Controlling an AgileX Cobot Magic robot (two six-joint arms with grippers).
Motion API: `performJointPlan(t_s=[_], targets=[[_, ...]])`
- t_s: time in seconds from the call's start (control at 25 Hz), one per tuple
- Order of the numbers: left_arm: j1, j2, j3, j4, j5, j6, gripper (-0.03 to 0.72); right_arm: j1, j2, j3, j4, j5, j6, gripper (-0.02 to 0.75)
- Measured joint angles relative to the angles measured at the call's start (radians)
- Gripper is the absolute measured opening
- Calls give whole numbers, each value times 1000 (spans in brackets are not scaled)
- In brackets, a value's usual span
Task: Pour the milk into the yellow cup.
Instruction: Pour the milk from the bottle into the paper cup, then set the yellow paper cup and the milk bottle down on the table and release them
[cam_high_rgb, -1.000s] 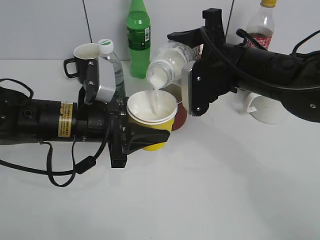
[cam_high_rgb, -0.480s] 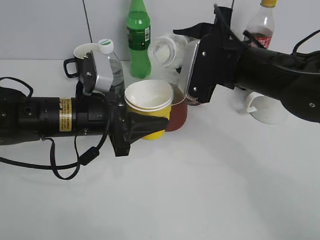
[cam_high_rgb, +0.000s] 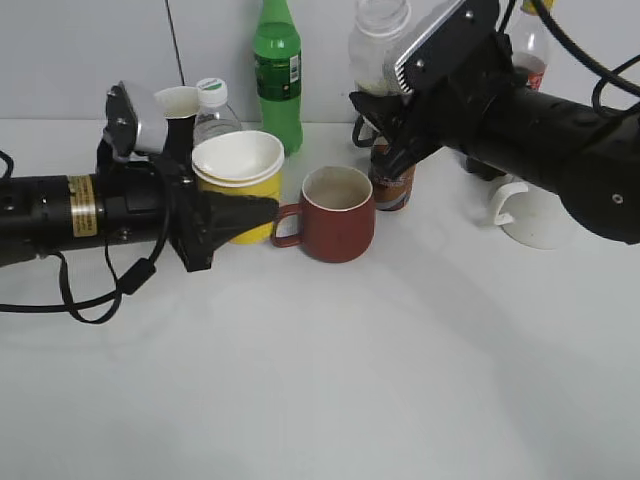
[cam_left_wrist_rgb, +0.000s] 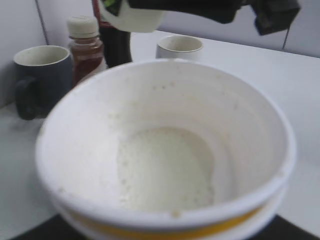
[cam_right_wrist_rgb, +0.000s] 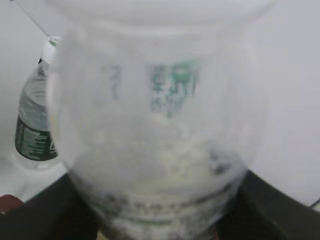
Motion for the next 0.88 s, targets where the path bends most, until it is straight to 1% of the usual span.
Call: performJointPlan(t_s=[0.12,0.24,0.48,0.56,0.72,0.88], targets=[[40,0,5,-4,14,0,347,-22,-1,19,22,9,135,431],[72,0,26,-21,47,0,347,-61,-2,84,25,-15,206,431],[81,11,42,-84,120,2,347,-131,10,225,30,-105,266,431],[81,25,42,-103,122,20,347,-142,32,251,31,-135,274,431],[81,96,42,-193,104,110,347,-144,105,265,31,-192,284,431],[81,158,42,-295,26,178,347,-144,197,266,33,-278,286,430]])
